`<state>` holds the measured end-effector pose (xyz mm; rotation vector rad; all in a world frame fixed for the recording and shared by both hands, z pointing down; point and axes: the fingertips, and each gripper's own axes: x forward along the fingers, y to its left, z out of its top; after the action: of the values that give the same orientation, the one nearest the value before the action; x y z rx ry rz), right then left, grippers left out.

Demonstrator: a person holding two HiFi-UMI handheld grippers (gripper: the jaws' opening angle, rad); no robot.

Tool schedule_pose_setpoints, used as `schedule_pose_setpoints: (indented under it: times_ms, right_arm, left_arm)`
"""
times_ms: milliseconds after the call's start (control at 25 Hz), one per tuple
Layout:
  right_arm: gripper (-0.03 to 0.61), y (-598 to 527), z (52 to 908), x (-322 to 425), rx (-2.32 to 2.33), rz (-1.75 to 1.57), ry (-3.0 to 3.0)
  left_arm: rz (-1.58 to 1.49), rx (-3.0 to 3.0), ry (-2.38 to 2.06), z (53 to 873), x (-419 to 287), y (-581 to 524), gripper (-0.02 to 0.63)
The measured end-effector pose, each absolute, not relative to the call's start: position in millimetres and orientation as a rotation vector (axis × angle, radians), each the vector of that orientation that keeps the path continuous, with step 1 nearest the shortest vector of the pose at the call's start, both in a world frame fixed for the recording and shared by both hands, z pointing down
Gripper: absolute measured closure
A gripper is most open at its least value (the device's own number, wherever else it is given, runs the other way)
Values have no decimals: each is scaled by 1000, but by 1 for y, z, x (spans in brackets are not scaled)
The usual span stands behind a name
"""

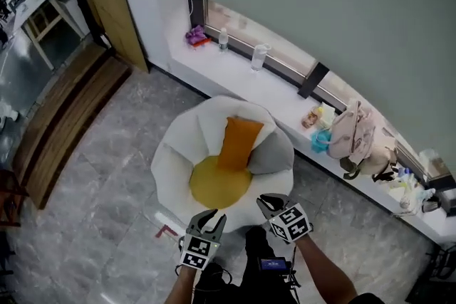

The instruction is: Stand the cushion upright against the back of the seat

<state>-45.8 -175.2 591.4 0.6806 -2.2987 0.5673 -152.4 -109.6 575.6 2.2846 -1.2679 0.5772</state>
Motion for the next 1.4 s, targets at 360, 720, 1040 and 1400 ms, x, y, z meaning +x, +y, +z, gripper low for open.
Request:
schedule_pose_setpoints:
  times_ms: [360, 720, 1040, 1400]
  right_arm:
    - [561, -28, 493, -85, 910, 586, -2407]
    - [563, 81, 436, -112, 820, 593, -2607]
    - [563, 117, 389, -83, 749, 500, -2746]
    - [563, 171, 369, 16, 750, 492, -2797]
  left_arm:
    - [360, 2469, -1126, 470, -198, 38, 598]
    - [69, 2448, -1122, 406, -221, 117, 600]
    - [-95, 2434, -1124, 370, -194, 139, 600]
    - [-79, 2482, -1005, 362, -73, 183, 600]
